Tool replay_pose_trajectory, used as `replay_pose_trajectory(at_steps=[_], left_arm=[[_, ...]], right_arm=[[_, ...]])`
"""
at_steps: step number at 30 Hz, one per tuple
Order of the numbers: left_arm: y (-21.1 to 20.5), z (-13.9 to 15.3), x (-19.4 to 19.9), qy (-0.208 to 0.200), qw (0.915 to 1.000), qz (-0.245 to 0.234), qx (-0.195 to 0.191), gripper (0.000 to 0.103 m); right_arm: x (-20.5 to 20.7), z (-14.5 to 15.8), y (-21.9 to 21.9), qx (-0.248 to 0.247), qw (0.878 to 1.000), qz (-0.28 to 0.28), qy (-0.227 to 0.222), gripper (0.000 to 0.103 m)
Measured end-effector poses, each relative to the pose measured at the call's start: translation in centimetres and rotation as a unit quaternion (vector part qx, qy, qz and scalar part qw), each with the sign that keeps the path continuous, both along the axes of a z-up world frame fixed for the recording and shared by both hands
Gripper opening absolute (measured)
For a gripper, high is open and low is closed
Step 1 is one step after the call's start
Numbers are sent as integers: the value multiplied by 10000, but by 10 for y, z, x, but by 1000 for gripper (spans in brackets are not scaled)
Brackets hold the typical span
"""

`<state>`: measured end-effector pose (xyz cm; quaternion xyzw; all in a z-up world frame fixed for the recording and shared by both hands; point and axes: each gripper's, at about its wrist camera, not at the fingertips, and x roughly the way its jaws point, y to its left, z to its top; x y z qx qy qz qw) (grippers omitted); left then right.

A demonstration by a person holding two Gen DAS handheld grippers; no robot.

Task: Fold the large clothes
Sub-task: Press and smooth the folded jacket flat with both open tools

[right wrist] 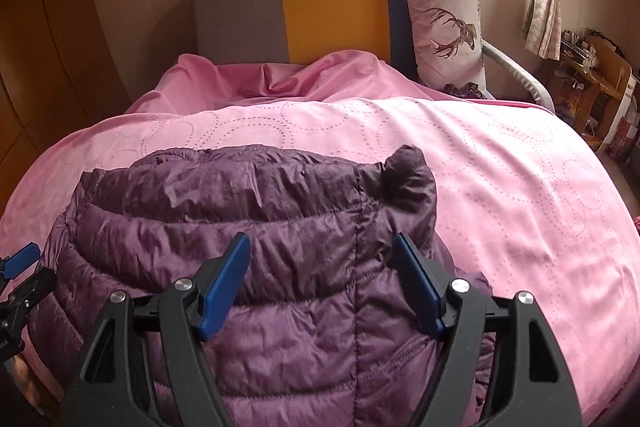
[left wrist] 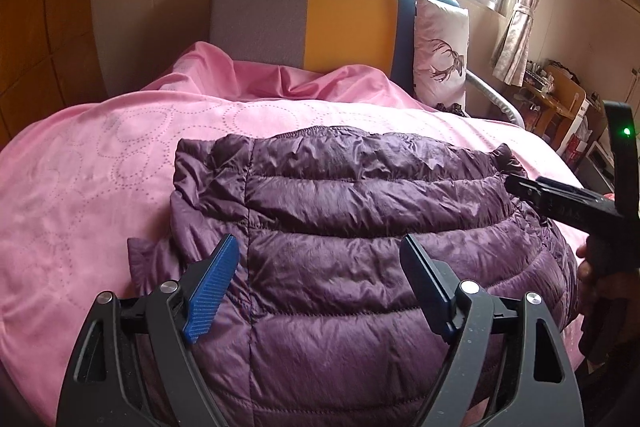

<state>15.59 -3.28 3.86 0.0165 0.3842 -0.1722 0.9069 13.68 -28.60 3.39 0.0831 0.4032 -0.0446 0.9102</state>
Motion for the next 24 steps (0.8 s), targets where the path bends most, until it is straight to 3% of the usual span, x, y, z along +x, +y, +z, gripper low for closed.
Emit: replay_pose_trajectory(at_steps=[8,12,18,24], left_arm=[[-1,3,36,30,9999,-73,66,81],[5,-6,69,316,9994,91,-111,81],[22,-48,103,880,9952,406,-152,81],[30,-69,106,910,9943,499,-248,82]], right_arm=[[38,1,-4,-154,9999,-34,71,74],[55,-8,-18,-142,9996,-138,225,74],[81,-44,-40,-112,9973,-270,679,72],[89,-78,-64,415,9936,-578,881,75]])
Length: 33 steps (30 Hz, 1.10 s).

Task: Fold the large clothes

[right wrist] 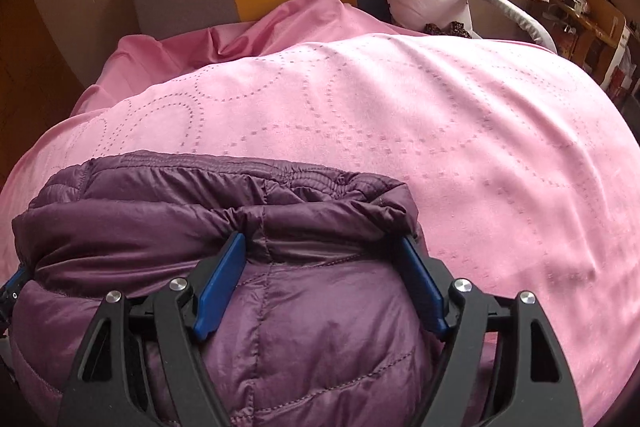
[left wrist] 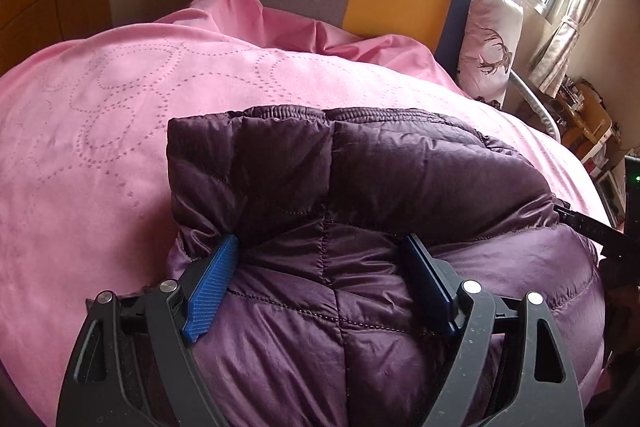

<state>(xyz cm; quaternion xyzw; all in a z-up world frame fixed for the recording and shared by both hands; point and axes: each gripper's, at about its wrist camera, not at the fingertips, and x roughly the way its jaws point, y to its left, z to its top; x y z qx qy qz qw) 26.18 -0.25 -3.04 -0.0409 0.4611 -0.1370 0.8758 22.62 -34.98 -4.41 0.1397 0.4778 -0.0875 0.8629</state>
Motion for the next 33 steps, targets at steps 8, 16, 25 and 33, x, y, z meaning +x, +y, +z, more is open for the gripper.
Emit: replay_pose_trajectory(at_steps=[8,16,25,33], left_arm=[[11,39,-45,-504,9982,293,113,82],[-1,44,-108,-742,9966,182,323,82],[4,54,-147,-730,9967,241,261,83],[0,54,-169,-740,9969,185,204,83]], right_arm=[[-73,62,35,-99,9966,223,-784,75],[-106,54,124,-348,9918,1048,-648,80],[-176,68,106,-20,9935,512,-1019,87],[-211,52,57,-93,9967,-346,-724,85]])
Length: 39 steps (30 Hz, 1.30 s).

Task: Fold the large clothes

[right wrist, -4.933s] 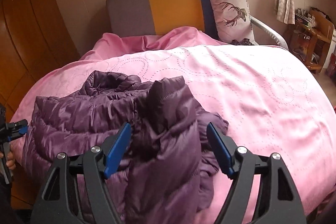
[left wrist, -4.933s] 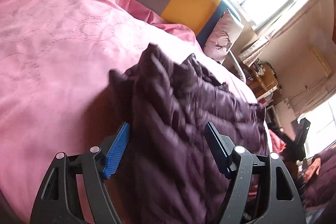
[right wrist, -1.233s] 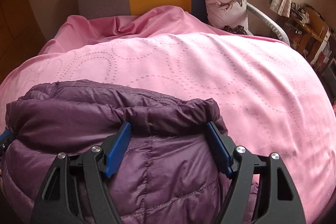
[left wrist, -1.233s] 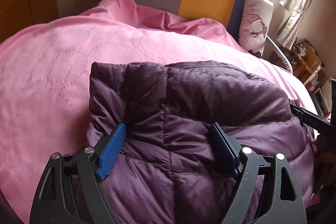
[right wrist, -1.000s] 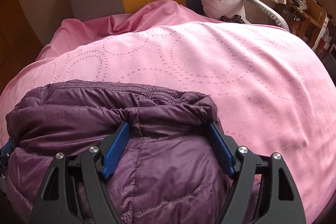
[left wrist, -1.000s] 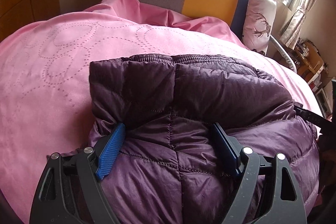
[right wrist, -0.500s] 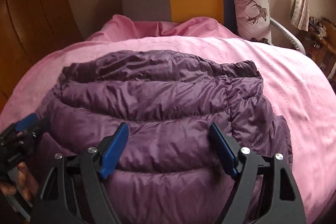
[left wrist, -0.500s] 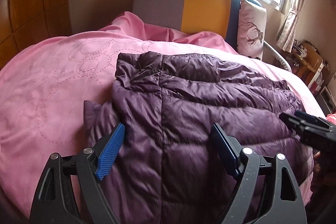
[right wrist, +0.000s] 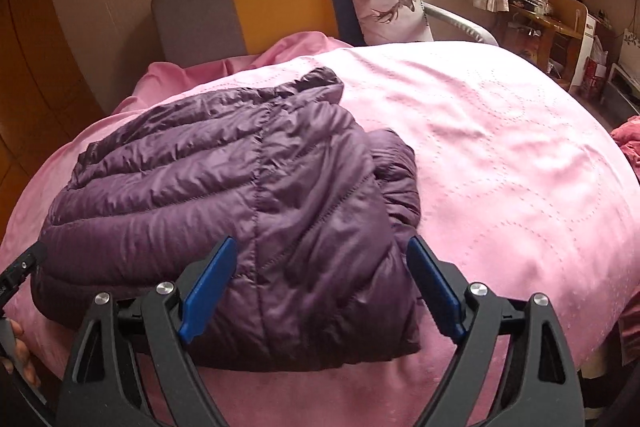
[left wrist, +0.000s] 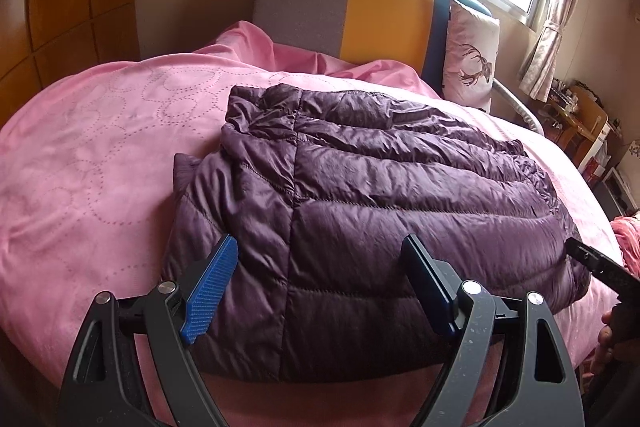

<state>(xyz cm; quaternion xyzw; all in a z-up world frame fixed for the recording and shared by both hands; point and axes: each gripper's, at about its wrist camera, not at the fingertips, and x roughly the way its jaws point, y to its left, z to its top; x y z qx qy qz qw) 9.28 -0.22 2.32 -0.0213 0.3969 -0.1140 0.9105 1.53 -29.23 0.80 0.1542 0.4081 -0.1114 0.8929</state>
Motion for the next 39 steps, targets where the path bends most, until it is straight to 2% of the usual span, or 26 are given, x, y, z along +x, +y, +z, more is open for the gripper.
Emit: replay_pose_trajectory(at_steps=[3,5,6,7,8,10,16,21,26,28,30,32,34,36,37,39], left_arm=[[-2,-2,-5,6,10000,-40,26,83],[-3,-3,-7,0,10000,-67,38,83],[-4,-3,-8,1,9999,-82,62,86],[-4,-4,-9,-12,9999,-85,72,86],[-4,-4,-10,-25,9999,-91,70,86],[-6,-3,-12,-32,9999,-122,94,86],[-6,-4,-15,-57,9997,-225,77,86],[-3,-2,-12,-178,9994,-281,126,86],[2,-3,-5,-225,9990,-364,111,86],[2,-2,-3,-258,9988,-377,167,86],[2,-1,-3,-260,9988,-391,160,86],[1,1,-3,-286,9987,-395,143,86],[-2,1,-2,-282,9987,-417,122,86],[-7,-4,4,-209,9987,-430,195,86],[-9,-7,6,-155,9985,-464,236,86],[-12,-15,11,7,9984,-476,311,86]], right_arm=[[-6,-9,-4,56,9999,-87,67,82],[-9,-13,-7,-77,9998,-169,122,53],[-10,-13,-8,-138,9997,-193,112,46],[-12,-14,-10,-121,9996,-226,77,31],[-13,-13,-12,-114,9996,-229,72,23],[-15,-11,-15,-119,9998,-173,64,19],[-20,-17,-25,88,9996,-229,110,18],[-21,-23,-23,-31,9994,-190,280,14],[-22,-21,-19,-27,9992,-225,315,15],[-23,-10,-18,-74,9991,-293,290,15],[-24,12,-11,-356,9988,-316,106,20],[-24,32,0,-424,9988,-133,-192,41],[-20,47,18,-296,9984,212,-437,42],[-11,49,38,-37,9967,635,-503,44],[-4,43,51,61,9956,819,-449,47],[13,23,69,-9,9946,1036,-38,48]])
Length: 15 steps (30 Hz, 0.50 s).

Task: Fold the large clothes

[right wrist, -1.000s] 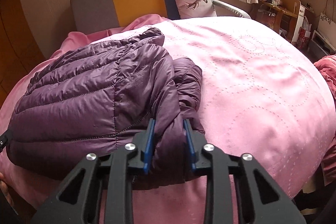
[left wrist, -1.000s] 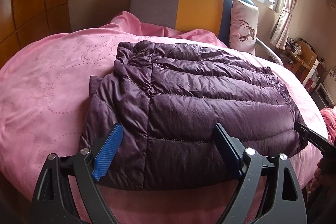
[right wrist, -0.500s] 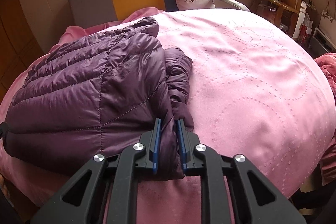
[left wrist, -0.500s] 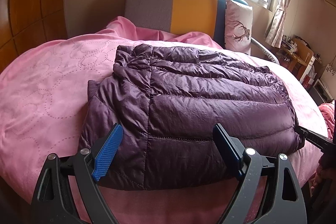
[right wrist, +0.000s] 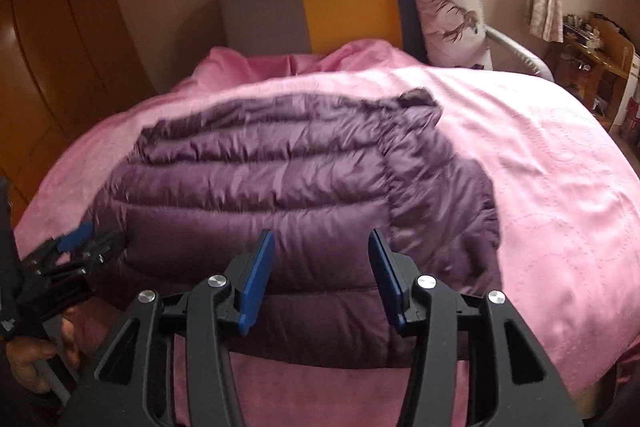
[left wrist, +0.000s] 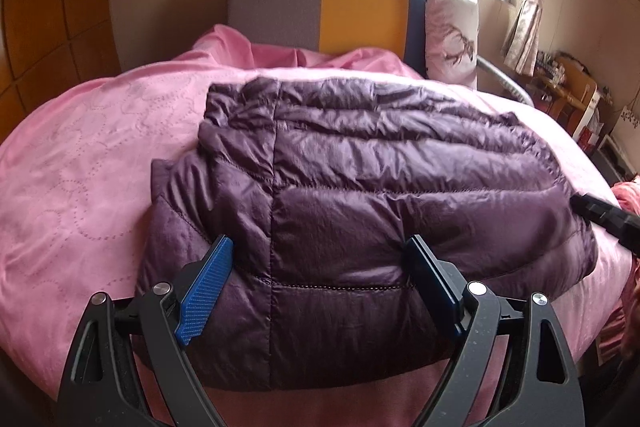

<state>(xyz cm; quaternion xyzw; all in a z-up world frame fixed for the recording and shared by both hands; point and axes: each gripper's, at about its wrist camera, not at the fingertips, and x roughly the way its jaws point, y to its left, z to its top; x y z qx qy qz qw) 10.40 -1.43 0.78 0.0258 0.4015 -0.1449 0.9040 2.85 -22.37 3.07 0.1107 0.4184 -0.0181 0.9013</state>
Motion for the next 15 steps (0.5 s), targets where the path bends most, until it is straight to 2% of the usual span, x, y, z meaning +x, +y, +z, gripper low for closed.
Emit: replay_pose_trajectory(at_steps=[2,4,7,8,9,10,11,15], left_arm=[[1,1,0,27,10000,22,-56,86],[3,7,-4,-55,9999,53,-67,86],[2,13,-5,-75,9999,47,-147,86],[0,14,-5,-77,9998,43,-168,86],[-2,16,-6,-85,9998,30,-195,86],[-4,17,-6,-89,9997,6,-215,86],[-7,19,-7,-108,9997,-37,-223,86],[-17,21,-8,-138,9997,-135,-145,86]], right_arm=[[6,-15,4,-18,9998,-28,199,49],[-1,-8,-3,247,9997,-41,9,49],[-14,3,-31,413,9981,-395,-211,67],[-18,5,-43,510,9968,-561,-271,71],[-22,5,-56,637,9947,-740,-315,74],[-26,4,-71,778,9915,-985,-330,83],[-28,1,-83,896,9885,-1170,-325,87],[-35,-20,-117,1544,9759,-1542,-95,89]])
